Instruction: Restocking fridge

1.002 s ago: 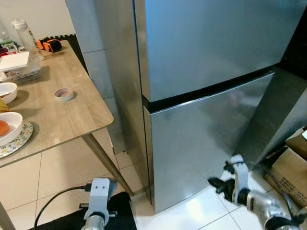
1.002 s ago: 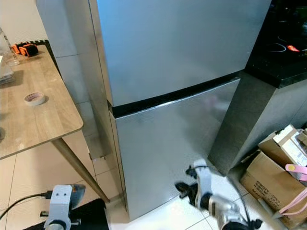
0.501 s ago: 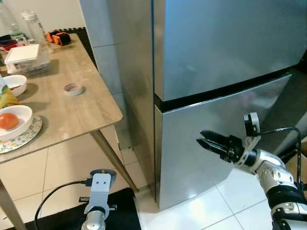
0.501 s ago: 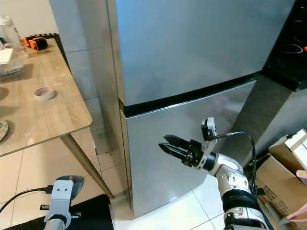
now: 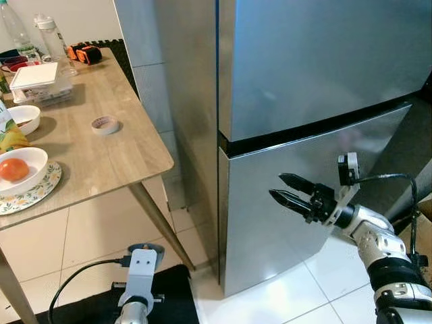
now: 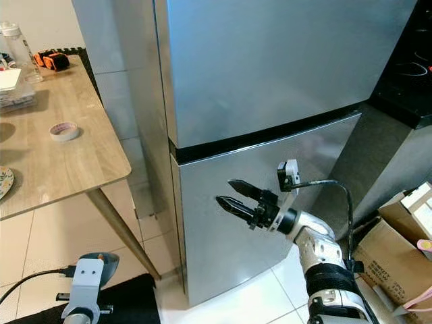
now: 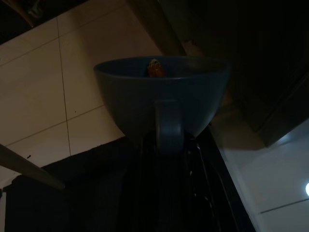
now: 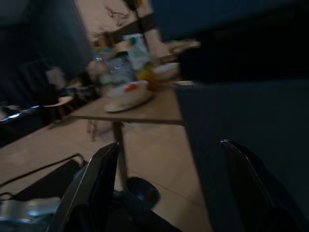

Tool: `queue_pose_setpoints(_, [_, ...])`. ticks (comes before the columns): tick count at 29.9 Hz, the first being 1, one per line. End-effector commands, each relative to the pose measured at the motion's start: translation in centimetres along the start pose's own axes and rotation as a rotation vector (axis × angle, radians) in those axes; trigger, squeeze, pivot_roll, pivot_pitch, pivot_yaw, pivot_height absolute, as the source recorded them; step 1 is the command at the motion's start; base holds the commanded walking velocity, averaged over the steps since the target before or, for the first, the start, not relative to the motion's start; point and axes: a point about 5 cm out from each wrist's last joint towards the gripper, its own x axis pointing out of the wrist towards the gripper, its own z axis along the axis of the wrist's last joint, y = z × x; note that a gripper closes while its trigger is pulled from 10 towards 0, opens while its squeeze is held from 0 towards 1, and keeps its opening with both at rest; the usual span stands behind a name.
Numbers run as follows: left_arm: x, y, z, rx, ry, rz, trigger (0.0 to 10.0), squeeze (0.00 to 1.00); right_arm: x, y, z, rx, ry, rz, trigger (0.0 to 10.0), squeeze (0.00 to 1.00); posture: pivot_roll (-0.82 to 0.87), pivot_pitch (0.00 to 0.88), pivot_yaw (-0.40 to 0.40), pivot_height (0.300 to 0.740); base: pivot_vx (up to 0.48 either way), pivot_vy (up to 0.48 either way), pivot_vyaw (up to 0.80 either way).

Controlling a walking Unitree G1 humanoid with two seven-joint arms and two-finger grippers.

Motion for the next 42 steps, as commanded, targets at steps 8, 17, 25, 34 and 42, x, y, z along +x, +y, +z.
queue_pose_setpoints(8, [-0.6,-0.9,-1.2,0.015,0.061,-0.042,10.0,0.0,0.9,1.3,-0.1,-0.001,0.033,0.147,10.0,0.0,-0.08,0.0,-0.007,0.74,0.0,0.0,0.79])
queue_pose_setpoints(17, [-0.7,-1.2,-1.5,0.023,0.086,-0.079,10.0,0.0,0.3,2.5,-0.1,0.025,0.061,0.24,10.0,0.0,-0.1,0.0,0.004,0.74,0.0,0.0,0.79])
queue_pose_setpoints(25, [-0.5,-1.3,-1.5,0.021,0.105,-0.088,10.0,0.0,0.1,2.2,-0.7,0.024,0.08,0.203,10.0,0.0,-0.1,0.0,0.004,0.74,0.0,0.0,0.79])
queue_pose_setpoints(34, [-0.7,-2.0,-1.7,-0.001,0.12,-0.139,10.0,0.0,0.0,2.0,-0.7,0.034,0.084,0.151,10.0,0.0,-0.11,0.0,0.004,0.74,0.0,-0.213,0.26])
queue_pose_setpoints(42, [-0.6,-2.0,-1.6,-0.008,0.119,-0.136,10.0,0.0,-0.4,1.9,-0.7,0.032,0.101,0.141,10.0,0.0,-0.11,0.0,0.003,0.74,0.0,-0.261,0.0])
